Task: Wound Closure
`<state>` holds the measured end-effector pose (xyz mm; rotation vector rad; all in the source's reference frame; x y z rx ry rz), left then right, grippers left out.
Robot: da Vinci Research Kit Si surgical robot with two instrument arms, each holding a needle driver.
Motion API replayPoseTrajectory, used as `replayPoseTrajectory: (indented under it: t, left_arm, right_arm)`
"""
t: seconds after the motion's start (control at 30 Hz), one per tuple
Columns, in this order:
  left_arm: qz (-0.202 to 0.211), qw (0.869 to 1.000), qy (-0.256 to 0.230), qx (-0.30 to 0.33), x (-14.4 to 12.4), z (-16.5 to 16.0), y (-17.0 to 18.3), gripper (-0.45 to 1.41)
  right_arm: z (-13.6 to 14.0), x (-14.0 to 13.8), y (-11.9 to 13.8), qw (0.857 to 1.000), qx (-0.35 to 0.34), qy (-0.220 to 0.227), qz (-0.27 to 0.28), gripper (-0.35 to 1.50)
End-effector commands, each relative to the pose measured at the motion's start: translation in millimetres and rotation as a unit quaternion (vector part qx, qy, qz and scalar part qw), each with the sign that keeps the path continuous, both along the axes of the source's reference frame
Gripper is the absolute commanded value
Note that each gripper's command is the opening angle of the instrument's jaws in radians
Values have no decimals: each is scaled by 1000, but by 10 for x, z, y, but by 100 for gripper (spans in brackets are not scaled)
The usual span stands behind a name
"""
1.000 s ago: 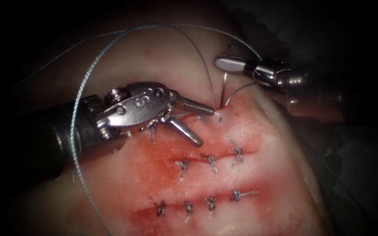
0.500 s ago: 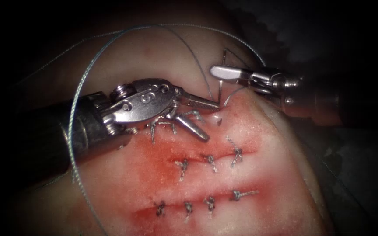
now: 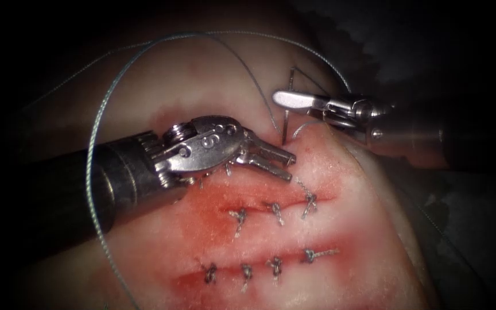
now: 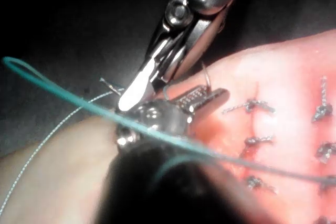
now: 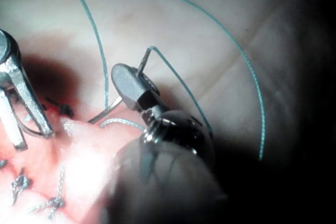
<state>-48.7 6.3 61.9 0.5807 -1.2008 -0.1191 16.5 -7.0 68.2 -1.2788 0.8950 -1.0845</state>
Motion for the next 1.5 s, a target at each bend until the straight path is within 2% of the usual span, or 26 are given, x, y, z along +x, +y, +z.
replayPoseTrajectory:
  t: [0.03, 0.13, 0.17, 0.2, 0.23, 0.27, 0.33, 0.37, 0.4, 0.43, 0.47, 0.6, 0.63, 0.67, 0.73, 0.8, 0.9, 1.0, 1.03, 1.07, 1.1, 1.13, 1.17, 1.27, 1.33, 1.5]
  left_arm:
    - [-4, 1000, 10, 12, -5, 1, 12, -45]
    - [-4, 997, 35, 69, -3, -2, 16, -45]
    - [-11, 995, 46, 93, -3, -3, 18, -45]
    - [-30, 987, 56, 149, -3, -6, 23, -45]
    - [-42, 981, 57, 183, -3, -8, 24, -45]
    - [-52, 972, 64, 221, -3, -10, 25, -45]
    - [-90, 953, 75, 281, -5, -15, 26, -45]
    - [-111, 933, 76, 332, -6, -19, 28, -45]
    - [-125, 917, 74, 371, -7, -22, 30, -45]
    - [-148, 877, 64, 453, -9, -30, 36, -45]
    - [-167, 840, 40, 515, -10, -37, 44, -45]
    - [-197, 781, -1, 592, -7, -59, 69, -45]
    - [-197, 781, -1, 592, -7, -59, 69, -45]
    - [-210, 745, -23, 633, -4, -76, 87, -45]
    - [-219, 715, -37, 663, -1, -91, 103, -45]
    - [-237, 670, -51, 702, 11, -122, 132, -45]
    - [-254, 643, -61, 720, 22, -147, 156, -45]
    - [-258, 624, -73, 734, 32, -173, 177, -45]
    - [-255, 623, -73, 736, 34, -183, 182, -45]
    - [-252, 623, -74, 737, 35, -187, 184, -45]
    - [-250, 622, -74, 738, 34, -193, 185, -45]
    - [-247, 619, -74, 742, 33, -196, 185, -45]
    - [-244, 619, -77, 743, 32, -200, 185, -45]
    - [-232, 628, -78, 739, 27, -210, 181, -45]
    - [-222, 632, -77, 738, 23, -213, 176, -45]
    - [-211, 643, -73, 732, 6, -207, 153, -45]
  right_arm:
    - [3, 10, 4, 1000, -2, 3, 1, -35]
    - [1, 12, 2, 1000, -19, -2, 0, -35]
    - [1, 14, 1, 998, -58, -21, 10, -21]
    - [-1, 16, -4, 976, -193, -97, 40, 10]
    - [-2, 17, -7, 959, -247, -126, 51, 34]
    - [-5, 16, -12, 940, -302, -148, 61, 54]
    - [-10, 15, -20, 919, -354, -156, 78, 78]
    - [-15, 15, -25, 897, -401, -165, 91, 86]
    - [-19, 14, -28, 884, -423, -170, 101, 93]
    - [-28, 13, -32, 865, -452, -187, 115, 98]
    - [-42, 12, -29, 856, -457, -209, 123, 94]
    - [-83, 9, -2, 831, -496, -222, 121, 74]
    - [-83, 9, -2, 831, -496, -222, 121, 74]
    - [-100, 4, 12, 824, -509, -220, 120, 69]
    - [-111, 0, 21, 822, -510, -222, 124, 69]
    - [-120, -8, 28, 827, -500, -222, 127, 86]
    - [-122, -16, 31, 830, -497, -218, 125, 93]
    - [-119, -24, 34, 833, -495, -215, 123, 93]
    - [-119, -27, 36, 834, -494, -214, 122, 54]
    - [-119, -26, 37, 835, -496, -208, 118, 29]
    - [-119, -26, 36, 836, -501, -195, 108, 7]
    - [-118, -25, 34, 837, -512, -174, 90, -3]
    - [-120, -24, 33, 843, -515, -140, 70, -28]
    - [-130, -28, 29, 852, -519, -68, 33, -35]
    - [-137, -32, 31, 848, -528, -47, 15, -35]
    - [-116, -24, 26, 853, -520, -45, -9, -35]
